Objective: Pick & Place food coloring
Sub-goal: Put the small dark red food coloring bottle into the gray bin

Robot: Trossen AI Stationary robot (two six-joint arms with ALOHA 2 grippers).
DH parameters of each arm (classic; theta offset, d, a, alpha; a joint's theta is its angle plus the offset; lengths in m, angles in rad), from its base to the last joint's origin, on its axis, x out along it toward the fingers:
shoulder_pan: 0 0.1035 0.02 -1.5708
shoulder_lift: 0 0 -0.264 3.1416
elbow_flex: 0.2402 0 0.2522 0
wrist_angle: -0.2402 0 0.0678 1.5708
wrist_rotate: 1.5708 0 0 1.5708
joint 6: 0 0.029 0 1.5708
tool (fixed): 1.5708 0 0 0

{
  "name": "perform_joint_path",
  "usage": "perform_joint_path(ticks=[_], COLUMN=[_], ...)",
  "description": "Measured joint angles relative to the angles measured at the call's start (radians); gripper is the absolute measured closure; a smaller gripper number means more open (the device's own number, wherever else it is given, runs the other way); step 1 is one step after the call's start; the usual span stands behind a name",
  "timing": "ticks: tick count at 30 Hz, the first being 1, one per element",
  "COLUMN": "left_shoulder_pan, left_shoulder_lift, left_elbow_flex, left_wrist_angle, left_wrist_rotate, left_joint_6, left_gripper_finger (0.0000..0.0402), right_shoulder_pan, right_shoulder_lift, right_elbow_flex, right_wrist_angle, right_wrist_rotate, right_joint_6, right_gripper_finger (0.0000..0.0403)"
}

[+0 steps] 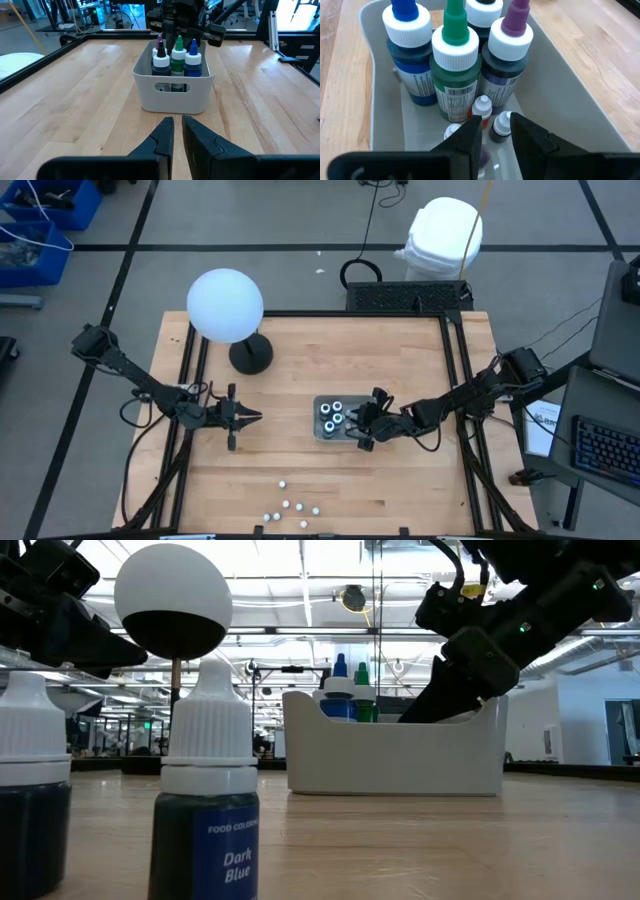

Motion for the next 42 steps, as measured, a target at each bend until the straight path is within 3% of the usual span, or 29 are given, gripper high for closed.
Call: perform_joint_path(ticks=[9,16,20,28,34,42], left_shoulder_pan=[0.000,0.000,0.000,0.000,0.000,0.000], left_shoulder_lift=[0.000,0.000,0.000,0.000,0.000,0.000], left_elbow_flex=[0.000,0.000,0.000,0.000,0.000,0.000], left_wrist_angle=[0.000,-0.002,-0.002,-0.002,-0.002,-0.007], left_wrist_rotate=[0.000,0.000,0.001,0.001,0.001,0.008], left_joint_6=[0.000,0.000,-0.010,-0.021,-0.018,-0.025], left_gripper_finger=[0.0355,0.0355,0.0355,0.0355,0.0355,0.0355], right_shoulder_pan=[0.000,0.055,0.130,0.141,0.058,-0.019], right_shoulder_lift=[-0.035,-0.196,-0.323,-0.639,-0.892,-1.092], right_elbow_flex=[0.005,0.098,0.081,-0.170,-0.389,-0.558], right_wrist_angle=[-0.005,-0.145,-0.153,-0.099,0.034,0.162], right_wrist_rotate=[0.001,0.003,0.001,-0.009,-0.235,-0.330], right_joint_6=[-0.055,-0.152,-0.308,-0.324,-0.293,-0.273], right_gripper_finger=[0.0325,0.0353,0.0378,0.0400,0.0402,0.0403])
